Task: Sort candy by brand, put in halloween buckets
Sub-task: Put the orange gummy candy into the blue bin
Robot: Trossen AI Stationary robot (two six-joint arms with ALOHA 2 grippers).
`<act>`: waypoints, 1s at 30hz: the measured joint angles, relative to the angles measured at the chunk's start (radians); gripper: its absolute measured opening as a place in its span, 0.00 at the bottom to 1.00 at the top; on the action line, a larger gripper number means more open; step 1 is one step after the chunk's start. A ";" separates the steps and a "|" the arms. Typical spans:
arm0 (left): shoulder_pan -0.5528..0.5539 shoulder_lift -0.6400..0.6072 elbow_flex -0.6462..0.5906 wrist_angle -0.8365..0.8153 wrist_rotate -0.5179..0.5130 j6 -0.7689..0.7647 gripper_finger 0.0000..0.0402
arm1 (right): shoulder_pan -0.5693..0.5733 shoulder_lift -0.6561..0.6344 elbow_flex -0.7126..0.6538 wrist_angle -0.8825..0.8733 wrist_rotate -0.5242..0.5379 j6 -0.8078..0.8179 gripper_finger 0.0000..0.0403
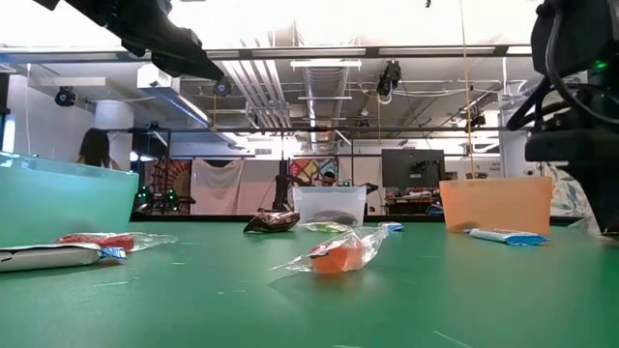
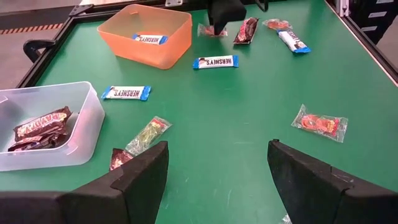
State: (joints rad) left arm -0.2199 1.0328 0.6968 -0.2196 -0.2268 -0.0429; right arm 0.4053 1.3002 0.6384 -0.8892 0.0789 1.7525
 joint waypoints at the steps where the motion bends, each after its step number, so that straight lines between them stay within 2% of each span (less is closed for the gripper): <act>1: 0.000 0.000 0.000 0.000 0.000 0.000 0.64 | 0.000 0.010 0.000 0.006 0.004 -0.009 0.48; 7: 0.000 0.015 0.000 0.004 0.000 0.001 0.64 | 0.000 0.070 0.004 0.068 0.011 -0.043 0.38; 16: 0.000 0.059 0.000 0.062 0.000 0.006 0.64 | 0.001 0.062 0.028 0.068 0.022 -0.101 0.05; 24: 0.000 0.059 0.000 0.089 0.003 0.026 0.64 | 0.003 0.001 0.170 -0.021 0.042 -0.224 0.03; 28: -0.002 0.062 0.000 0.106 0.043 0.027 0.64 | 0.003 0.002 0.254 0.012 0.097 -0.398 0.03; 30: -0.002 0.071 0.000 0.137 0.087 0.027 0.64 | 0.003 0.015 0.286 0.100 0.130 -0.530 0.03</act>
State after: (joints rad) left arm -0.2218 1.1041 0.6968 -0.0826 -0.1393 -0.0158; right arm 0.4080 1.3149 0.9247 -0.7887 0.2093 1.2227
